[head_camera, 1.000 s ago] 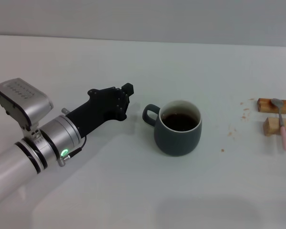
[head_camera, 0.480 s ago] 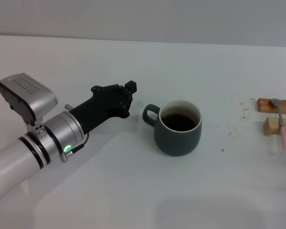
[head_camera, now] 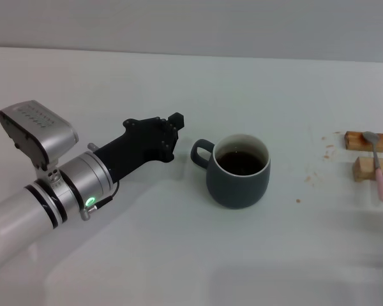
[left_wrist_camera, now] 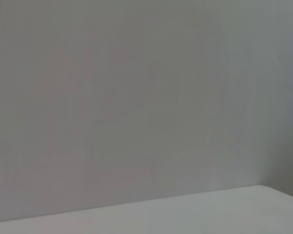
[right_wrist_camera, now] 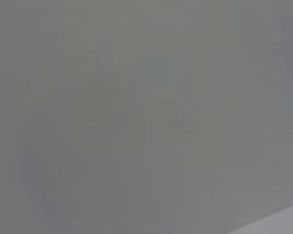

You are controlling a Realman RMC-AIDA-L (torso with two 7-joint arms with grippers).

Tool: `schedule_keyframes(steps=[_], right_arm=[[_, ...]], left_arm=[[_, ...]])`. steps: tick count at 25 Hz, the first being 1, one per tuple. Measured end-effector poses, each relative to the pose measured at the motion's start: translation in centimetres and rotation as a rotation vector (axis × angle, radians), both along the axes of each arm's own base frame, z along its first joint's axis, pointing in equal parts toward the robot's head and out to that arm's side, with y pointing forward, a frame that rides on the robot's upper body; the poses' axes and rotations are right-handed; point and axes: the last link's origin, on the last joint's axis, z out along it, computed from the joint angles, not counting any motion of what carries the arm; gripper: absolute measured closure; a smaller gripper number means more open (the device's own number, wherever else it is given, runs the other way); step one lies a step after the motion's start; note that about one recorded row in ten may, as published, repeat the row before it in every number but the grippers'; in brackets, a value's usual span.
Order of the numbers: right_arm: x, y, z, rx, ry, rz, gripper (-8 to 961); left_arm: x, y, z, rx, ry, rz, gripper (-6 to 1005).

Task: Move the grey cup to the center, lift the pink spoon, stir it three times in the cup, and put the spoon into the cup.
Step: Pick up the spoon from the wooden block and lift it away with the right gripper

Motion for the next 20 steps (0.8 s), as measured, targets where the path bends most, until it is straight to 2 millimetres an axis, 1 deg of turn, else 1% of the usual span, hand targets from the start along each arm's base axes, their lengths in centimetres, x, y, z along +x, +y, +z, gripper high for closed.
schedule_keyframes(steps=[6, 12, 20], right_arm=[[-0.1, -0.3, -1.2, -0.061, -0.017, -0.013, 136], [-0.2, -0.1, -2.2, -0.120, -0.027, -0.012, 137], [-0.2, 0.5, -2.7, -0.160, -0.037, -0.013, 137]], left_arm=[[0.1, 0.0, -0.2, -0.011, 0.003, 0.004, 993], [0.1, 0.0, -0.4, -0.013, 0.006, 0.008, 992], [0.0, 0.1, -0.4, -0.014, 0.010, 0.015, 992]])
